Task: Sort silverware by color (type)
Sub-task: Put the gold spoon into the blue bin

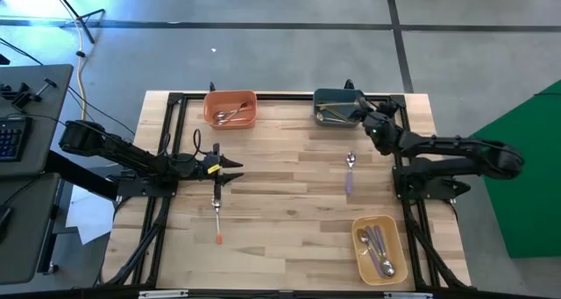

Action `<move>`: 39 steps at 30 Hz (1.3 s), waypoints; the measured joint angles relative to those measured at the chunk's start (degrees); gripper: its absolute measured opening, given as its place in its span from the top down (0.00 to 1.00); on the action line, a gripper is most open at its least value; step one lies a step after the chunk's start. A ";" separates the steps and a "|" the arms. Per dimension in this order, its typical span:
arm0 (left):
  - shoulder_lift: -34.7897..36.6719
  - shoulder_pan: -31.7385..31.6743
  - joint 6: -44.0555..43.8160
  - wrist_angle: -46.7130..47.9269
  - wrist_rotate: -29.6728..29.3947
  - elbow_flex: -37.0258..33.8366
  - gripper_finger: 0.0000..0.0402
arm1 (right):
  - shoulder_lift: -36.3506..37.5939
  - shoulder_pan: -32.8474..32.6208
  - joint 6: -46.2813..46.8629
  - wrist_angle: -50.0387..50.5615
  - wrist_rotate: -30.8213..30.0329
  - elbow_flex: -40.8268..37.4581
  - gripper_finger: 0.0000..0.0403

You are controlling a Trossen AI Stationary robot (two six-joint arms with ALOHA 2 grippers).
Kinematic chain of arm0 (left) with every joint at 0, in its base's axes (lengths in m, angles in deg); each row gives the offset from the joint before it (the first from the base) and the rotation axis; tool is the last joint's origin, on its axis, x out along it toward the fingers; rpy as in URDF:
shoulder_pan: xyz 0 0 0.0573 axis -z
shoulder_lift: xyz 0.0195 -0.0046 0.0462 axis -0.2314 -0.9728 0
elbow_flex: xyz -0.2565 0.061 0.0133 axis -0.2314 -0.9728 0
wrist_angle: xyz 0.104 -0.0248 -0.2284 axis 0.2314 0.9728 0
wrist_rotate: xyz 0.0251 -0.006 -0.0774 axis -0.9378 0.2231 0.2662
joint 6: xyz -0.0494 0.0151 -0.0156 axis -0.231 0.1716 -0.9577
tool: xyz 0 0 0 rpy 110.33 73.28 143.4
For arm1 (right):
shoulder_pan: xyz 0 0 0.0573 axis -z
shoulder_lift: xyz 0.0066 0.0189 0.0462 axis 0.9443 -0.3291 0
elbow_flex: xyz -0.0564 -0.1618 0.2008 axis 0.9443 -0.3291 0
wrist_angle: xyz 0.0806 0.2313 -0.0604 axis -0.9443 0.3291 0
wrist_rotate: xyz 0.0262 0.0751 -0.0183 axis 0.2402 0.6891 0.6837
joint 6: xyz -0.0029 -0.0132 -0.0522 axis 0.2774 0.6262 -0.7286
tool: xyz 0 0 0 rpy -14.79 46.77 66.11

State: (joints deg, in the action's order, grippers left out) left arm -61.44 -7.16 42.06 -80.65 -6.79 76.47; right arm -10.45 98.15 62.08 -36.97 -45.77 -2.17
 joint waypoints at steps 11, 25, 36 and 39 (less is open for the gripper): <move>0.01 0.00 0.00 0.02 0.02 0.02 0.67 | -6.97 1.33 15.28 6.85 1.13 0.00 1.00; 0.00 0.00 -0.02 1.17 0.04 0.04 0.67 | -7.91 3.44 16.92 10.16 4.94 0.02 1.00; 0.00 0.00 -2.11 7.51 0.04 0.04 0.67 | -7.86 5.77 16.32 10.71 7.84 0.13 0.91; 0.00 0.00 -2.10 7.54 0.04 0.04 0.67 | -7.80 5.78 16.28 10.16 8.86 0.17 0.83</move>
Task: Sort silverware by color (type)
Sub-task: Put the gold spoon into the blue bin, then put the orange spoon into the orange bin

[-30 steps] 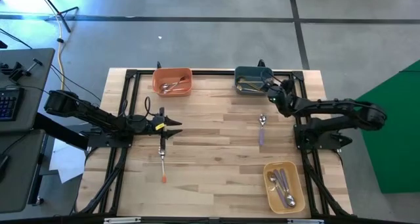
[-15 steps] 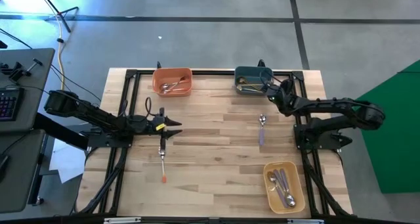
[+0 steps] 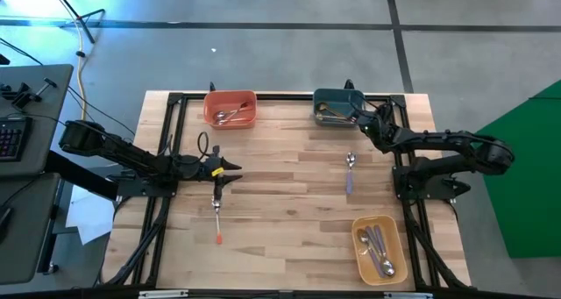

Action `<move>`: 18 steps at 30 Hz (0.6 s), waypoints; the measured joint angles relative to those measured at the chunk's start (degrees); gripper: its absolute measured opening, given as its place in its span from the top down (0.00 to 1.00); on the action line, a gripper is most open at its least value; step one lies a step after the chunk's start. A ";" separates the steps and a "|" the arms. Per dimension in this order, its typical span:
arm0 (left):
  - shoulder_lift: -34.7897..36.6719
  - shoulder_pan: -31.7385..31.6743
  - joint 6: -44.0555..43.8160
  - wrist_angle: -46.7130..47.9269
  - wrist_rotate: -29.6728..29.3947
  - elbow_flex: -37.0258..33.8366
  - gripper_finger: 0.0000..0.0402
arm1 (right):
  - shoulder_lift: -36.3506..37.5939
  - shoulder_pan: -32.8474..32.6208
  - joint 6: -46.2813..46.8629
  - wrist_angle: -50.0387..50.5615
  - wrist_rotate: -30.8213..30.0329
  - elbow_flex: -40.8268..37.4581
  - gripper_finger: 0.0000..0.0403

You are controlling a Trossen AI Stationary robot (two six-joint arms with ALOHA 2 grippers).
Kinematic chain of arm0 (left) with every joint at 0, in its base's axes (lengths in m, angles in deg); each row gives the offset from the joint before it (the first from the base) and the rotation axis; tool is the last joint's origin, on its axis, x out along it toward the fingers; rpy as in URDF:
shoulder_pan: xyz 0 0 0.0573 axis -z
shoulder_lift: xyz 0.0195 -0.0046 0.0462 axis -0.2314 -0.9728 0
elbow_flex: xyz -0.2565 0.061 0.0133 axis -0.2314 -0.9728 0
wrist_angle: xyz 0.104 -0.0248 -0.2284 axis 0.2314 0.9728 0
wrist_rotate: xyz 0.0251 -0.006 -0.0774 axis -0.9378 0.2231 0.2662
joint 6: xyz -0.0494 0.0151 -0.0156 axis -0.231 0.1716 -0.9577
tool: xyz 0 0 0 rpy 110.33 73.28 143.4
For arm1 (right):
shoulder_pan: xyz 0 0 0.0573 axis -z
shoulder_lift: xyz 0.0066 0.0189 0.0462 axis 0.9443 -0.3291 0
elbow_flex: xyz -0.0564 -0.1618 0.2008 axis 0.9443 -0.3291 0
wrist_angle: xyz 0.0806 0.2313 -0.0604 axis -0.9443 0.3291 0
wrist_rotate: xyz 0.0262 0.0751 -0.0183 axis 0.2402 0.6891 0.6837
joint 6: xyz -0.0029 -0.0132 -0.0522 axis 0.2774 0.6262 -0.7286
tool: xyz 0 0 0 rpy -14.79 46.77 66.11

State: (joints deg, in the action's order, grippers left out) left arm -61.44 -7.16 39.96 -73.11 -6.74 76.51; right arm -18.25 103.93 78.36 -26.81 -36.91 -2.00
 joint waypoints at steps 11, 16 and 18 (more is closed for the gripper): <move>0.02 0.41 -0.24 9.48 4.95 3.54 0.69 | 9.27 1.86 -27.55 -4.08 15.46 1.10 0.82; -0.09 3.58 -4.46 37.12 2.77 14.99 0.78 | 16.79 -1.61 -41.22 -4.41 22.35 1.46 0.98; -0.09 5.80 -7.31 45.92 0.90 19.45 0.82 | 19.03 -4.46 -44.83 -4.40 23.59 1.46 0.97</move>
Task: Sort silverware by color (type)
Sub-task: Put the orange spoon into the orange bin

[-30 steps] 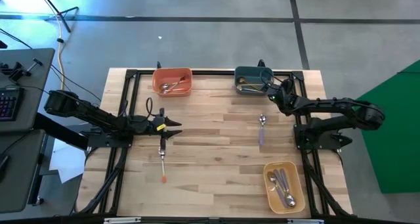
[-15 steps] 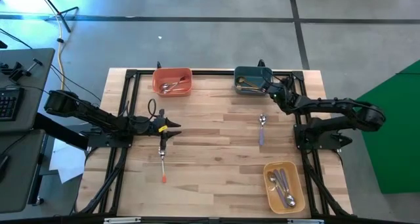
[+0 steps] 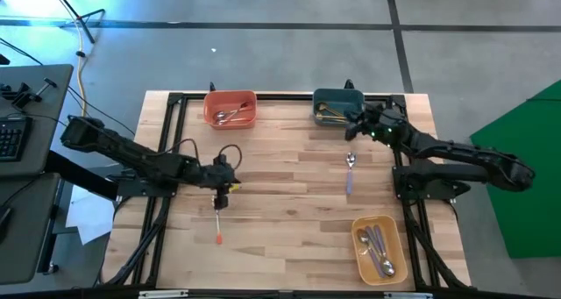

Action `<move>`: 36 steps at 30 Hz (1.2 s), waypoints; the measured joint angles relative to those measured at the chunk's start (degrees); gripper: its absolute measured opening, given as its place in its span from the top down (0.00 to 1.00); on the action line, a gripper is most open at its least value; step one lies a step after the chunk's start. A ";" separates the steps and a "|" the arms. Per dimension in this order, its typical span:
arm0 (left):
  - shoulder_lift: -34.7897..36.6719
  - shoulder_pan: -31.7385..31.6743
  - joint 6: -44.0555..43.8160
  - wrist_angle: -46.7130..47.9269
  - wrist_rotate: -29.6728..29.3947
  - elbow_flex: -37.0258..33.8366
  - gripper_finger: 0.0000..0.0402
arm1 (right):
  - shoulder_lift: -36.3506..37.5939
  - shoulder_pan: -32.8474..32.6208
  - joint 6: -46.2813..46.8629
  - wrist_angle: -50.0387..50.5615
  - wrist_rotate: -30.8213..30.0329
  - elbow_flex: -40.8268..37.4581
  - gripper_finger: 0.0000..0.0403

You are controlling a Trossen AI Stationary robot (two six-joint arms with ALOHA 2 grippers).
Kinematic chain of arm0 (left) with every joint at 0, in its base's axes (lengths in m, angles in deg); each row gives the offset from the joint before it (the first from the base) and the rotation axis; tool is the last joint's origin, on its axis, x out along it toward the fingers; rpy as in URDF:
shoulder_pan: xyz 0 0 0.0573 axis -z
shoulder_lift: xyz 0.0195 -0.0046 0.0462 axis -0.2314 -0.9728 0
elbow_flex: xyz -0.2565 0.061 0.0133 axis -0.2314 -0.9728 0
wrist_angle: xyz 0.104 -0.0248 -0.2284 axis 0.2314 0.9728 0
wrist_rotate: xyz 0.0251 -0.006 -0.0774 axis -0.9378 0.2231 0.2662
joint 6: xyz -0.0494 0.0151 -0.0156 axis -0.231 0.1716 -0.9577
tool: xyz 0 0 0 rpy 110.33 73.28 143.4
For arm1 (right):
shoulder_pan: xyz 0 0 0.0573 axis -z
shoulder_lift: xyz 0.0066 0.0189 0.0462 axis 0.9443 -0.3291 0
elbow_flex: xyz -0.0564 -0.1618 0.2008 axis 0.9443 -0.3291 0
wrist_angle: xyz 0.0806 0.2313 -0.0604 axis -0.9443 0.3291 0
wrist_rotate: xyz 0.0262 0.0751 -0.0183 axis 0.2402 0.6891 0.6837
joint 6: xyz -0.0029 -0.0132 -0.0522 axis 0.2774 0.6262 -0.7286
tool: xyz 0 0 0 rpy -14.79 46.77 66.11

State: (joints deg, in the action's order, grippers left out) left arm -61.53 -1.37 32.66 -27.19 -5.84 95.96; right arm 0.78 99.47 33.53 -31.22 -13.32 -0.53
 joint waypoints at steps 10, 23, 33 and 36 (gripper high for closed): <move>0.00 13.67 -29.88 33.37 0.22 15.50 0.95 | 0.51 -16.15 -13.26 -0.50 0.24 0.00 0.99; -1.05 22.29 -57.52 43.19 -3.54 15.15 0.56 | -6.22 -29.63 -18.15 -7.90 0.20 -0.66 1.00; -6.27 19.25 -51.76 44.91 -3.79 15.13 0.45 | -7.25 -34.90 -18.18 -9.20 -4.74 -0.66 1.00; -7.66 17.84 -48.27 44.96 -3.79 15.13 0.46 | -7.25 -36.19 -18.14 -9.28 -4.74 -0.66 1.00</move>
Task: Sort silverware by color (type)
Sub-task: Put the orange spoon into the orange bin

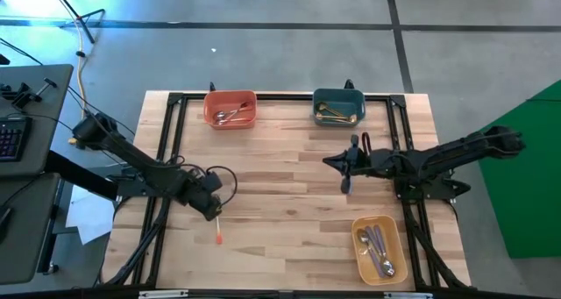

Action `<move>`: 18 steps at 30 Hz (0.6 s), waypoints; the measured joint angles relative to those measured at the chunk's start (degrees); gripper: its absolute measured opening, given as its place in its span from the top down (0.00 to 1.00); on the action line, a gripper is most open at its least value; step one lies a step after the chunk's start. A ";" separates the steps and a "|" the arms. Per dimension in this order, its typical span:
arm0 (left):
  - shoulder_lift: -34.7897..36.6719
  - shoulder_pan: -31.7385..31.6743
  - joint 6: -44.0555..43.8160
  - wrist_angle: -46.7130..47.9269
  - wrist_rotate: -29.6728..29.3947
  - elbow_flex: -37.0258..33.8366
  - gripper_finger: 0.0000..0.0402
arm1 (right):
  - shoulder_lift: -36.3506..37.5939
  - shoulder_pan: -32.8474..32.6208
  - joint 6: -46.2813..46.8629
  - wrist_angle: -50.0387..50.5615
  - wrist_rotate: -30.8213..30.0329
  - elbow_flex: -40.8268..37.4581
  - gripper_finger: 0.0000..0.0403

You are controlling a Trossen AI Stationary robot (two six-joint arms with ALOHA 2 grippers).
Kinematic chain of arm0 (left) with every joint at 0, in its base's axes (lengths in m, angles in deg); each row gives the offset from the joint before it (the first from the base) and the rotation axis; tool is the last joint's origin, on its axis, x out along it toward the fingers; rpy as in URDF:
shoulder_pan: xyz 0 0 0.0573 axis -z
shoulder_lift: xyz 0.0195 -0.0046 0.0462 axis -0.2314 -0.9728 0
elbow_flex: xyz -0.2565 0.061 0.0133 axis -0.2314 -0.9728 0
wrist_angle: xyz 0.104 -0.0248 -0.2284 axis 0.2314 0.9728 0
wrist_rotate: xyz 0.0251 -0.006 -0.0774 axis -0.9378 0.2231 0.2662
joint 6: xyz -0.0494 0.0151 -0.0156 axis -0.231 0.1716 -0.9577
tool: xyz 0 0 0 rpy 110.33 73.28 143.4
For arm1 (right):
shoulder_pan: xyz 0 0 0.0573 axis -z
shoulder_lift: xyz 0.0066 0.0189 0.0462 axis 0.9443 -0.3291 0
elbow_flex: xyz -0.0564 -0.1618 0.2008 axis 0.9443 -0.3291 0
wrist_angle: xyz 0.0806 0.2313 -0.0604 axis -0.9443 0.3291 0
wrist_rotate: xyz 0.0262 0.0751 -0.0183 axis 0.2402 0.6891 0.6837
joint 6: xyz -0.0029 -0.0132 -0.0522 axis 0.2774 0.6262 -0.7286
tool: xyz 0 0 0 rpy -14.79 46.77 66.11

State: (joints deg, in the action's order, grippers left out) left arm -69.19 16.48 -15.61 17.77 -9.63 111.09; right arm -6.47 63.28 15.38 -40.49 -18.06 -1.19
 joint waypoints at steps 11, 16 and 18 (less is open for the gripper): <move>-1.04 -4.71 8.94 -0.09 1.45 -0.02 0.49 | 0.08 -1.66 0.02 -0.08 -0.04 0.00 1.00; -1.04 -7.49 13.39 -1.80 4.90 -0.02 0.52 | 0.09 -1.66 0.01 -0.46 -0.61 0.00 1.00; -1.04 -8.85 13.79 -1.76 5.74 -0.02 0.53 | 0.09 -1.66 0.02 -0.76 -2.19 -0.02 1.00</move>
State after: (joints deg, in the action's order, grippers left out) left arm -70.23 7.63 -1.82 16.01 -3.89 111.07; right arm -6.38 61.62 15.40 -41.26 -20.25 -1.20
